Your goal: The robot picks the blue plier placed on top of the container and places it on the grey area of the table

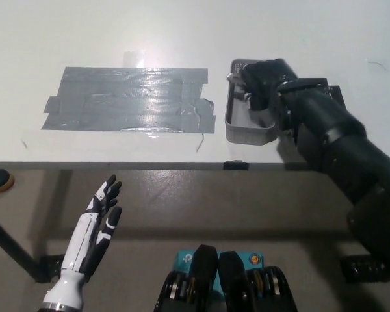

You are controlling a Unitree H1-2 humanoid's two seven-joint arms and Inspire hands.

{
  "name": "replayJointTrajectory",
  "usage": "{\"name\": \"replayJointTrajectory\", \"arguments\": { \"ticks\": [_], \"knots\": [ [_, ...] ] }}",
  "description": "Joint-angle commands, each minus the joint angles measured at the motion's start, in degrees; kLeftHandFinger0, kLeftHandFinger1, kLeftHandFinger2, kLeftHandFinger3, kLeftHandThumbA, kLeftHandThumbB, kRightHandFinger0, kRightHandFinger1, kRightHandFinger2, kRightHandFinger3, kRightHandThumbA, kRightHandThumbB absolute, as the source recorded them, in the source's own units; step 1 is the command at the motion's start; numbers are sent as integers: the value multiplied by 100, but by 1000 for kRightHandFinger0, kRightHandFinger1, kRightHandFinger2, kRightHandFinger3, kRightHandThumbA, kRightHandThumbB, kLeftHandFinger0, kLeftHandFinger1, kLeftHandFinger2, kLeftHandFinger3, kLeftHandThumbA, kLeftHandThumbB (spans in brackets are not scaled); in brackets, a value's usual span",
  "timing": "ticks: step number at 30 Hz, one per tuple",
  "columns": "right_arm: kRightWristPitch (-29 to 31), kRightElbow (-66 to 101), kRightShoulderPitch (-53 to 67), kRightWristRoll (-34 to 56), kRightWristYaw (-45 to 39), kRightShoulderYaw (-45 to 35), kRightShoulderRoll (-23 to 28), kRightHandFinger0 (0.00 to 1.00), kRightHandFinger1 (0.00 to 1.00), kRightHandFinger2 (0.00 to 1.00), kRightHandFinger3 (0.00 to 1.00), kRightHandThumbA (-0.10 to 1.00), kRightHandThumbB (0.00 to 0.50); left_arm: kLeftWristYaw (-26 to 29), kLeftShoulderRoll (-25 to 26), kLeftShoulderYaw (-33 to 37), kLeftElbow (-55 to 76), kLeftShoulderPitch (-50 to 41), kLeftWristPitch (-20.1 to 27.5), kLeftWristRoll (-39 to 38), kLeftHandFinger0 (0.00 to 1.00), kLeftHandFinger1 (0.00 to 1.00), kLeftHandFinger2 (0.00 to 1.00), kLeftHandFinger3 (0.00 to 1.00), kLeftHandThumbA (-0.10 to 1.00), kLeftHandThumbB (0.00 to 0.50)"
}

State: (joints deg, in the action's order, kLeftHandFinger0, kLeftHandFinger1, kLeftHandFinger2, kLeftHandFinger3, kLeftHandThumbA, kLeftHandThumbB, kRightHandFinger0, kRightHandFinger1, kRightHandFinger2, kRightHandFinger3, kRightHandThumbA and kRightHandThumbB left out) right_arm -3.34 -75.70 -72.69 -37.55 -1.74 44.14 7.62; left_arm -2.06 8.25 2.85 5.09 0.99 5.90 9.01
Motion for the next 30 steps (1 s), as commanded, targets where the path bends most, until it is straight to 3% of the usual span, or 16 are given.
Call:
{"name": "replayJointTrajectory", "arguments": {
  "ticks": [1,3,4,7,11,12,14,16,17,18,20,22,23,24,27,30],
  "knots": [
    [13,38,-680,-266,399,-29,358,207,243,430,789,-100,224,-91,63,-22,97,145,132,-130,1000,1000,1000,1000,942,121],
    [36,46,-813,-303,395,-14,357,13,53,295,729,-100,228,-82,64,-16,86,154,139,-114,1000,1000,1000,1000,942,121],
    [32,40,-858,-316,364,-19,350,0,9,275,704,-100,227,-82,69,-15,86,165,132,-111,1000,1000,1000,1000,945,121],
    [141,98,-1028,-343,262,-36,356,19,51,287,633,-100,235,-110,85,-3,100,170,124,-148,1000,1000,1000,1000,944,108],
    [322,134,-1251,-461,339,34,299,154,163,337,429,-100,242,-117,81,-3,100,192,117,-143,1000,1000,1000,1000,945,112],
    [310,170,-1308,-518,348,72,258,147,173,358,441,-100,239,-112,75,-2,100,201,112,-132,1000,1000,1000,1000,945,111],
    [339,250,-1340,-594,426,115,225,23,85,317,420,-100,262,-118,71,5,110,210,98,-119,1000,1000,1000,1000,948,113],
    [335,290,-1394,-630,375,123,173,0,112,367,467,-68,280,-121,68,4,113,228,87,-103,1000,1000,1000,1000,948,115],
    [346,313,-1423,-641,360,125,144,0,112,364,492,43,306,-132,69,3,124,231,73,-112,1000,1000,1000,1000,949,116],
    [372,332,-1454,-636,371,106,89,0,113,359,516,53,334,-149,75,6,149,238,33,-115,1000,1000,1000,1000,951,118],
    [397,323,-1505,-675,421,111,-31,21,158,365,573,-97,300,-154,82,5,154,253,49,-98,1000,1000,1000,1000,952,117],
    [435,276,-1508,-691,492,112,-91,0,120,332,562,-100,313,-157,91,10,154,254,50,-58,1000,1000,1000,1000,957,119],
    [482,266,-1509,-715,560,126,-164,0,27,265,549,-100,313,-140,97,25,154,257,67,25,1000,1000,1000,1000,968,112],
    [501,246,-1514,-711,557,115,-233,0,3,249,532,-100,326,-140,91,24,165,254,56,34,1000,1000,1000,1000,970,119],
    [538,167,-1522,-712,585,79,-433,0,5,243,515,-100,326,-174,79,15,171,240,55,-24,1000,1000,1000,1000,954,115],
    [560,103,-1517,-704,613,63,-649,5,89,303,552,-40,369,-197,74,19,212,214,-10,-35,1000,1000,1000,1000,946,113]
  ]
}}
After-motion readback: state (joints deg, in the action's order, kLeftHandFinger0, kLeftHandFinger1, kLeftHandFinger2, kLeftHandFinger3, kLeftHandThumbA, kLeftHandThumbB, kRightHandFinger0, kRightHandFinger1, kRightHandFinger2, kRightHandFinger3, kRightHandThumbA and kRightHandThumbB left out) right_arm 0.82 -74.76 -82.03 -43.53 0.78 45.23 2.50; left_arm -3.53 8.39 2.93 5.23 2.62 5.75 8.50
